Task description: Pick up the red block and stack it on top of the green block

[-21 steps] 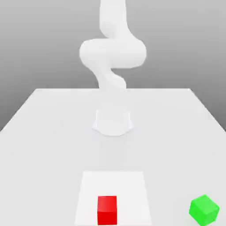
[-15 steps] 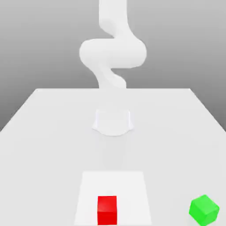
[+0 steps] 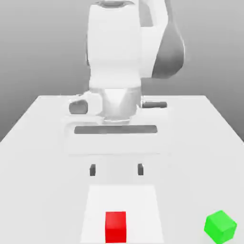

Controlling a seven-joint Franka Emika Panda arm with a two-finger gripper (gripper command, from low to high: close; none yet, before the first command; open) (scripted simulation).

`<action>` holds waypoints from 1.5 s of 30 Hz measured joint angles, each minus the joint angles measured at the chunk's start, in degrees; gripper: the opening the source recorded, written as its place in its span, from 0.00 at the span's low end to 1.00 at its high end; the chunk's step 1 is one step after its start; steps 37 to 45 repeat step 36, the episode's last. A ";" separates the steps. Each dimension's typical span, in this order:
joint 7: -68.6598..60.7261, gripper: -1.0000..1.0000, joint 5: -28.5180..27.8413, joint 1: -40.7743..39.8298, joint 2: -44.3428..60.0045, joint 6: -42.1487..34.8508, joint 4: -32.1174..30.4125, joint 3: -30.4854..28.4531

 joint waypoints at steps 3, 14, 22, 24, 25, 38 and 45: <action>-0.19 0.50 -0.30 -0.17 6.22 2.40 -1.13 -0.04; -0.68 0.00 0.19 -0.58 18.11 11.48 0.01 0.44; -0.89 0.00 -1.02 1.26 9.06 2.76 -0.37 1.66; -1.97 0.00 -2.14 4.09 8.90 0.79 1.34 4.48; -2.50 0.00 -2.68 5.49 8.90 -0.08 2.16 5.88; -3.57 1.00 -9.28 15.62 17.41 1.82 8.39 12.23; -3.57 1.00 -9.28 15.62 17.41 1.82 8.39 12.23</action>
